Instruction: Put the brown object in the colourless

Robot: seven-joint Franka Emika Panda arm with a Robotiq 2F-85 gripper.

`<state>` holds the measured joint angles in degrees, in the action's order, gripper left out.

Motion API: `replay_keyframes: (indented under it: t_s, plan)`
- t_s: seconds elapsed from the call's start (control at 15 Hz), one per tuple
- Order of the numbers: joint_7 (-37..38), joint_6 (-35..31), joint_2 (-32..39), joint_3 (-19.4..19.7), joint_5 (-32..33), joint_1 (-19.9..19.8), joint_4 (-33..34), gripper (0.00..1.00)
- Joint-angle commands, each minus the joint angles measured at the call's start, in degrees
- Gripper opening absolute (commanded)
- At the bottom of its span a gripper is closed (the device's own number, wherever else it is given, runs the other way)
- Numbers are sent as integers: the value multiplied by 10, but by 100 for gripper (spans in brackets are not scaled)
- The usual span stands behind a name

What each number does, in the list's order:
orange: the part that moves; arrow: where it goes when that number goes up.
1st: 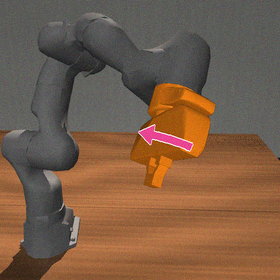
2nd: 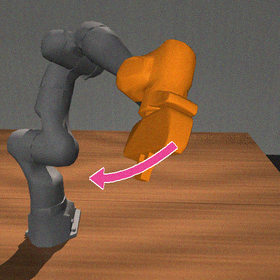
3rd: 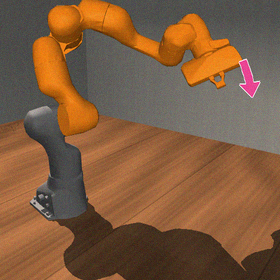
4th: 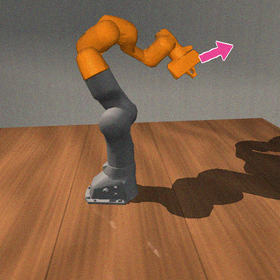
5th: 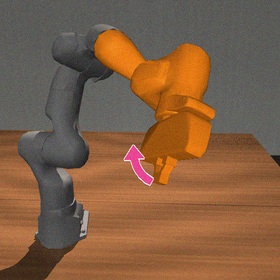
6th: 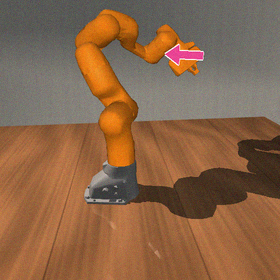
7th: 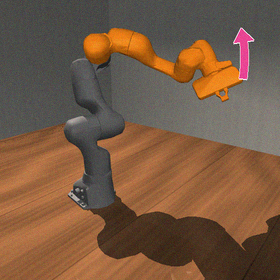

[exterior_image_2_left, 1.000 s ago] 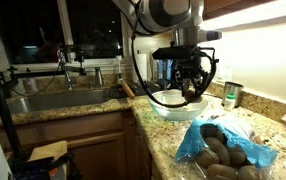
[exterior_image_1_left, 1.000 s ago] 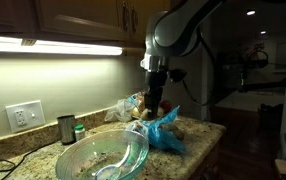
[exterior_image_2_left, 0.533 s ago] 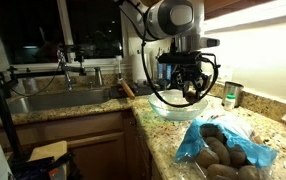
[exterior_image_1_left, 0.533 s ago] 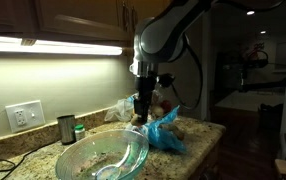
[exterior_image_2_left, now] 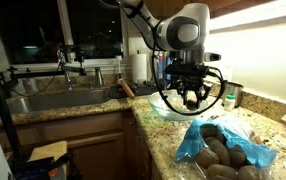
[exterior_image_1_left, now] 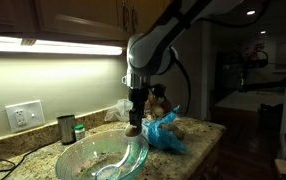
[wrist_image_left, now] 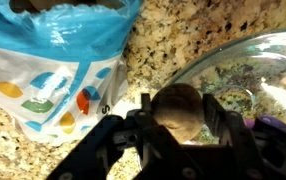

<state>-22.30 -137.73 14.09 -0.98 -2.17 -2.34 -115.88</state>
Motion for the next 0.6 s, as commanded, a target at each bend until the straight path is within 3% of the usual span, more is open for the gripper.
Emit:
replay_keyframes:
  t_s: [0.0, 0.53]
  plan:
    - [-44, 1, 16, -14, -14, -13, 15, 28]
    - [-71, 4, 24, -36, -16, -7, 27, 28]
